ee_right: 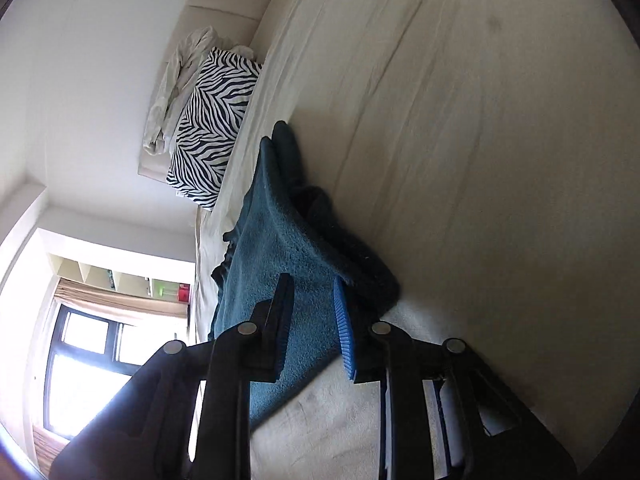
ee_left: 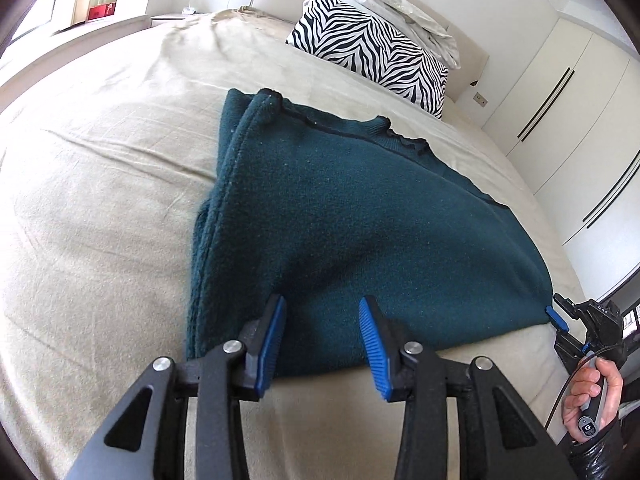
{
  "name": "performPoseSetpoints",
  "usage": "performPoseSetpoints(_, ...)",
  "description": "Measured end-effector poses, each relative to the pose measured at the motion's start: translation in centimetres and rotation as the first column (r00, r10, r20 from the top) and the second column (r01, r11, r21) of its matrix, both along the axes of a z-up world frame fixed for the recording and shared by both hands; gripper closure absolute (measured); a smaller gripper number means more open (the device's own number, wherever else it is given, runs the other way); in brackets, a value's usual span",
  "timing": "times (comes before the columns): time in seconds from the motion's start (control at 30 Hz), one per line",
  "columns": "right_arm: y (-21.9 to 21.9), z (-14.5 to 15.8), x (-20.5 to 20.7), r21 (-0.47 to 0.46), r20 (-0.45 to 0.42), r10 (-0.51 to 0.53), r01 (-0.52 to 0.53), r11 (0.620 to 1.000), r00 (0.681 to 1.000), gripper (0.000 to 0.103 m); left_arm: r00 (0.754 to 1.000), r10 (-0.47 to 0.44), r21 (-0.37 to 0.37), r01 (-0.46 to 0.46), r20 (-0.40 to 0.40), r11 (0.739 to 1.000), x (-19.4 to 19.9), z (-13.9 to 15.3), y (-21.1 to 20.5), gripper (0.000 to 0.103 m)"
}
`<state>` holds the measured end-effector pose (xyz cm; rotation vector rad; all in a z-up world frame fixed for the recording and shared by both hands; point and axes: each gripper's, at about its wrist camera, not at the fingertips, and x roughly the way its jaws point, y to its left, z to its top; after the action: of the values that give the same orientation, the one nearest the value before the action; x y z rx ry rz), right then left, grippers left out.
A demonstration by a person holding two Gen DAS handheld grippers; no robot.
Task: Fold small clothes
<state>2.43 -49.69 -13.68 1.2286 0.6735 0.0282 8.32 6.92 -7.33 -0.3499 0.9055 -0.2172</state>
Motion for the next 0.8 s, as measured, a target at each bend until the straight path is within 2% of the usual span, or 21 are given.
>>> performPoseSetpoints(0.07, 0.1, 1.1, -0.6, 0.012, 0.042, 0.039, -0.04, 0.999, 0.998, 0.08, 1.0, -0.004, -0.023, 0.005, 0.021, 1.0, -0.5, 1.1, -0.1, 0.056)
performPoseSetpoints(0.13, 3.6, 2.7, 0.9, 0.028, 0.089, 0.166, -0.169, 0.985, 0.982, 0.08, 0.998, -0.043, -0.069, 0.046, 0.049, 0.997, -0.8, 2.4, -1.2, 0.054)
performPoseSetpoints(0.2, 8.9, 4.1, 3.2, 0.03, 0.121, 0.326, -0.332, 0.943, 0.938, 0.08, 0.993, -0.106, -0.111, 0.112, 0.061, 0.987, -0.9, 2.9, -3.1, 0.046)
performPoseSetpoints(0.27, 14.5, 4.0, 5.2, 0.05, 0.141, 0.451, -0.461, 0.886, 0.881, 0.08, 0.986, -0.161, -0.142, 0.167, 0.051, 0.976, -0.8, 2.4, -4.9, 0.041)
performPoseSetpoints(0.33, 18.6, 2.7, 6.3, 0.071, 0.093, 0.53, -0.536, 0.841, 0.843, 0.08, 0.989, -0.144, -0.129, 0.145, 0.02, 0.981, -0.6, 1.0, -5.3, 0.041)
performPoseSetpoints(0.4, 20.5, 0.8, 6.2, 0.065, 0.04, 0.573, -0.574, 0.816, 0.819, 0.08, 0.994, -0.102, -0.154, 0.098, -0.024, 0.983, -0.8, -0.5, -3.9, 0.044)
performPoseSetpoints(0.47, 19.9, -1.4, 5.4, 0.081, -0.016, 0.551, -0.548, 0.833, 0.835, 0.083, 0.996, -0.083, -0.179, 0.076, -0.032, 0.981, -1.0, -1.1, -2.2, 0.06)
performPoseSetpoints(0.5, 18.8, -2.1, 5.0, 0.104, 0.005, 0.528, -0.525, 0.844, 0.849, 0.083, 0.997, -0.073, -0.182, 0.066, -0.035, 0.981, -1.1, -1.2, -1.5, 0.061)
performPoseSetpoints(0.57, 16.0, -2.4, 4.2, 0.117, 0.025, 0.463, -0.462, 0.879, 0.886, 0.083, 0.998, -0.048, -0.191, 0.041, -0.029, 0.981, -1.4, -1.2, -0.1, 0.061)
performPoseSetpoints(0.7, 9.1, -1.4, 2.6, 0.056, -0.002, 0.286, -0.285, 0.957, 0.958, 0.083, 0.999, -0.016, -0.229, 0.008, -0.033, 0.973, -1.6, -1.3, 1.8, 0.061)
performPoseSetpoints(0.8, 3.5, -0.5, 0.8, 0.055, -0.002, 0.131, -0.131, 0.99, 0.991, 0.082, 1.0, 0.019, -0.195, -0.021, -0.014, 0.98, -2.3, 0.0, 2.8, 0.057)
